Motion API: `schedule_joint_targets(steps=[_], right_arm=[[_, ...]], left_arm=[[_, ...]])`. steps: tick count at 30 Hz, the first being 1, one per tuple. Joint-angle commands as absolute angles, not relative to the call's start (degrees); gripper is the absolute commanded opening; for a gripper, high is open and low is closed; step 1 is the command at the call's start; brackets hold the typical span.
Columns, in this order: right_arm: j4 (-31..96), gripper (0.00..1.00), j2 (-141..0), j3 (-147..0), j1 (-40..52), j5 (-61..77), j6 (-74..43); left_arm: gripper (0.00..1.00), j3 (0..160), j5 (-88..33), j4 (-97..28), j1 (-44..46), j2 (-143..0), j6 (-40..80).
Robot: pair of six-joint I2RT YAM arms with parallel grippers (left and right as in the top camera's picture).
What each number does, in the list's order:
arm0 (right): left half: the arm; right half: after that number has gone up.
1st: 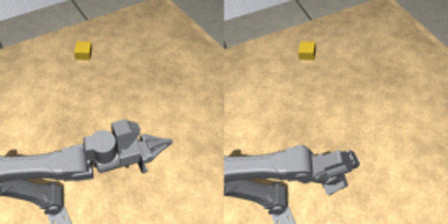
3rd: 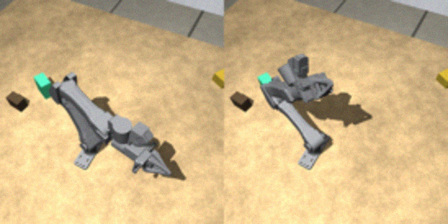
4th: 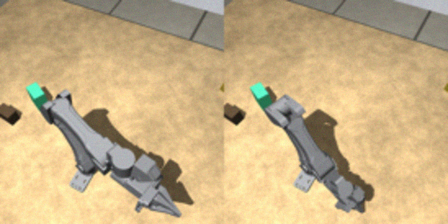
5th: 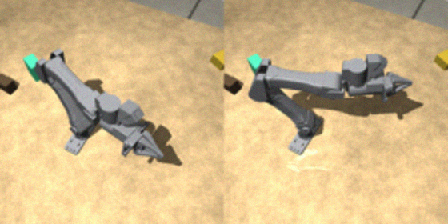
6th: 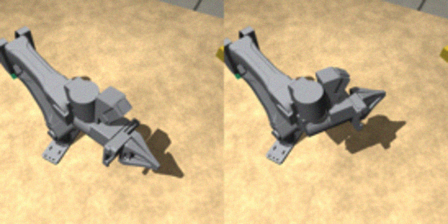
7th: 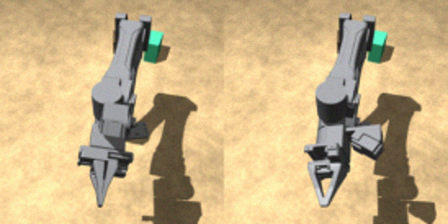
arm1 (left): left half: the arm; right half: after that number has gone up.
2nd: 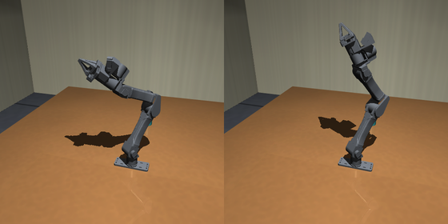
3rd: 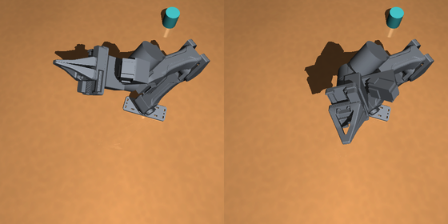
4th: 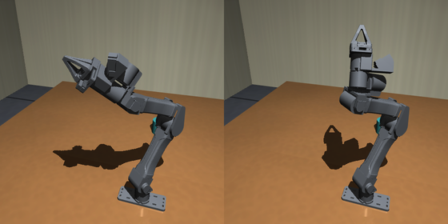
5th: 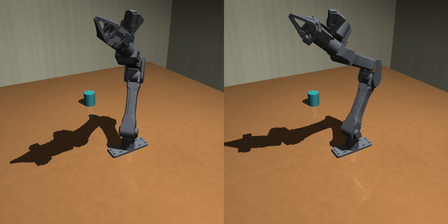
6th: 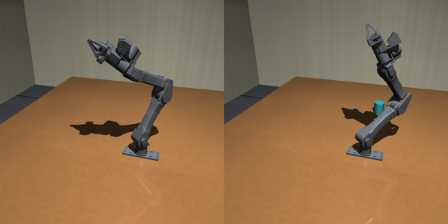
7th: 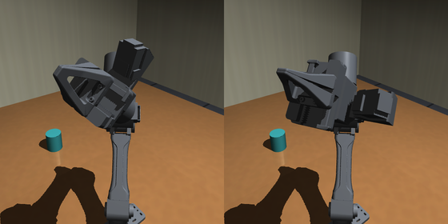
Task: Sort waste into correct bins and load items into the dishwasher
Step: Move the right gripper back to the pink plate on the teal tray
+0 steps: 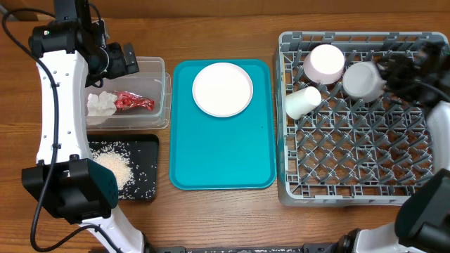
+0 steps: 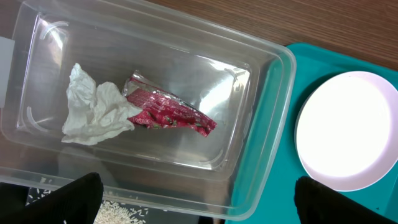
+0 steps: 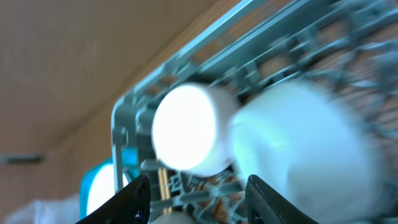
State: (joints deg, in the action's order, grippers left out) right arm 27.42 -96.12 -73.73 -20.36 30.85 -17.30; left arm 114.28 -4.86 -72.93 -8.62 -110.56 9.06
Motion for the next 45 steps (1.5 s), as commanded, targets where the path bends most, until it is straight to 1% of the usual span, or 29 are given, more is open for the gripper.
schedule_joint_targets(steps=[1,2,5,11,14,15,18,22,27,45], right_arm=[[28.47,0.51,-94.19,-75.13,-11.57,24.01,-15.59],[28.93,0.51,-94.21,-75.13,-7.25,22.00,-15.59],[28.97,0.54,-94.21,-75.13,1.72,17.63,-15.57],[28.71,0.56,-94.30,-75.11,17.02,7.62,-15.62],[28.69,0.57,-94.30,-75.07,22.87,2.22,-15.62],[28.73,0.59,-94.35,-75.07,24.56,0.12,-15.62],[28.77,0.61,-94.59,-74.96,28.25,-5.43,-15.66],[28.38,0.62,-96.12,-74.96,30.96,-11.16,-18.44],[25.26,0.62,-99.90,-74.96,31.66,-11.16,-19.53],[7.53,0.62,-114.91,-74.96,31.66,-14.13,-19.51]], left_arm=[[1.00,115.02,-4.38,-73.06,-8.34,-109.82,9.43],[1.00,115.02,-4.38,-73.06,-8.34,-109.82,9.43],[1.00,115.02,-4.38,-73.06,-8.34,-109.82,9.43],[1.00,115.02,-4.38,-73.06,-8.34,-109.82,9.43],[1.00,115.02,-4.38,-73.06,-8.34,-109.82,9.43],[1.00,115.02,-4.38,-73.06,-8.34,-109.82,9.43],[1.00,115.02,-4.38,-73.06,-8.34,-109.82,9.43],[1.00,115.02,-4.38,-73.06,-8.34,-109.82,9.43],[1.00,115.02,-4.38,-73.06,-8.34,-109.82,9.43],[1.00,115.02,-4.38,-73.06,-8.34,-109.82,9.43]])
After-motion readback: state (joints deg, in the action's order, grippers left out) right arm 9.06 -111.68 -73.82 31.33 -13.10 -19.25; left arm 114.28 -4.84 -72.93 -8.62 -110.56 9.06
